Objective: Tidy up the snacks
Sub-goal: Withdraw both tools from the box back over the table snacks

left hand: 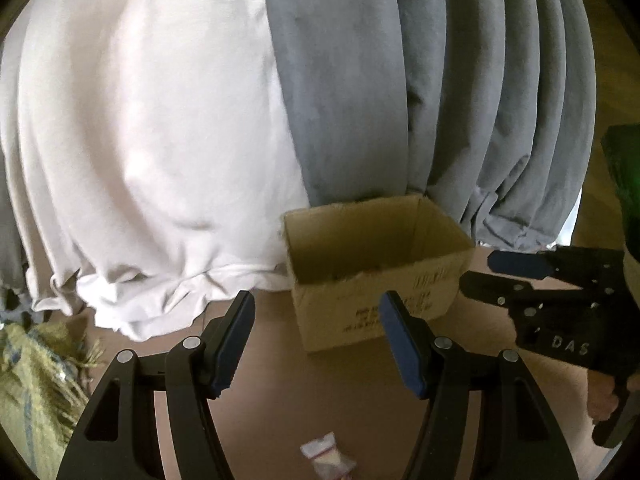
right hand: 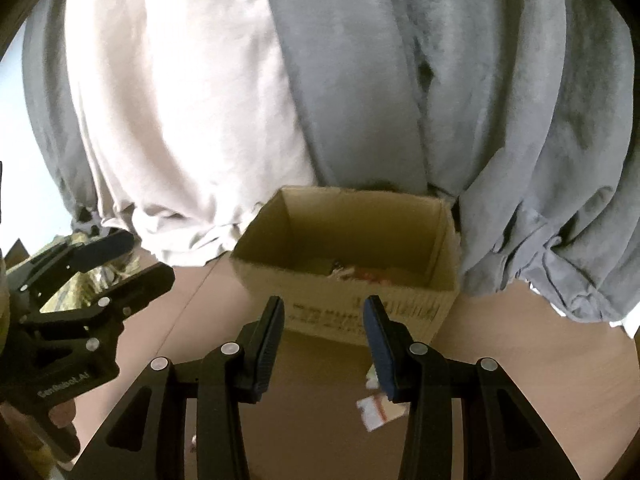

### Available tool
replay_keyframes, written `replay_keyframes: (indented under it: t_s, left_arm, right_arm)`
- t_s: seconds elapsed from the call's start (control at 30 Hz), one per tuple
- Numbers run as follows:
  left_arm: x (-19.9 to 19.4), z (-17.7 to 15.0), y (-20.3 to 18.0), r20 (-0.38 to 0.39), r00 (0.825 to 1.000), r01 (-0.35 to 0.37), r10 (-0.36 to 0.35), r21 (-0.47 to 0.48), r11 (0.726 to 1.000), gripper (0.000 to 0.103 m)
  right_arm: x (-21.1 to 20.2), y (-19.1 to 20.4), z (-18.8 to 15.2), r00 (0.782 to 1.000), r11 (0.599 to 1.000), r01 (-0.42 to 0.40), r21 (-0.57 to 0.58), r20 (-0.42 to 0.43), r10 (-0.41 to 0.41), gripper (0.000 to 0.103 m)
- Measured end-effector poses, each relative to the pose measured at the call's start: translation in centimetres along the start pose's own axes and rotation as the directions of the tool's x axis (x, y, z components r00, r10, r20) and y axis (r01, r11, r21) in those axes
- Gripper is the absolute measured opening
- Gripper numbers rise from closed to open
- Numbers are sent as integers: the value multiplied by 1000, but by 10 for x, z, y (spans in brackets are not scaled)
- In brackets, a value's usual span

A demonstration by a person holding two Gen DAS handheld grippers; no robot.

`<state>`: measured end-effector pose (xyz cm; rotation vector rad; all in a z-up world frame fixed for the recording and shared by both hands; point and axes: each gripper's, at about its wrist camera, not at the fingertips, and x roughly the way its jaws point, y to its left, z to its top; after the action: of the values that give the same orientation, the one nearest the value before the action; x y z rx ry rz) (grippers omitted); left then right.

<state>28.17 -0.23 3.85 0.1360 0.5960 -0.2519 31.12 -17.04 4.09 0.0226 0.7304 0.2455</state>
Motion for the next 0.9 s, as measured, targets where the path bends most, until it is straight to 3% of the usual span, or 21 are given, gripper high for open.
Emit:
replay_keyframes:
  t_s: [0.27,0.43,0.73,0.9]
  left_arm:
    - [-21,-44,4,-58,998,-20,19,-23,1000,64]
    - [-32,-70,5,-73,995,-68,69,25,997,64]
    - [-37,-109,10,-166,984,-63,71,53,997,64]
    - [-33,-131,6,-222,973,-39,64,112,993,64]
  right_arm:
    - [-6,20,-36,999,998,7,-57,-48,-10,42]
    - [-4,33,-58,995,996,5,-93,-97,-14,42]
    - [7,65,-91,976,984,-98,-147,-207,66,42]
    - [21,75,-113,951,974,-147,-174,-295,91,42]
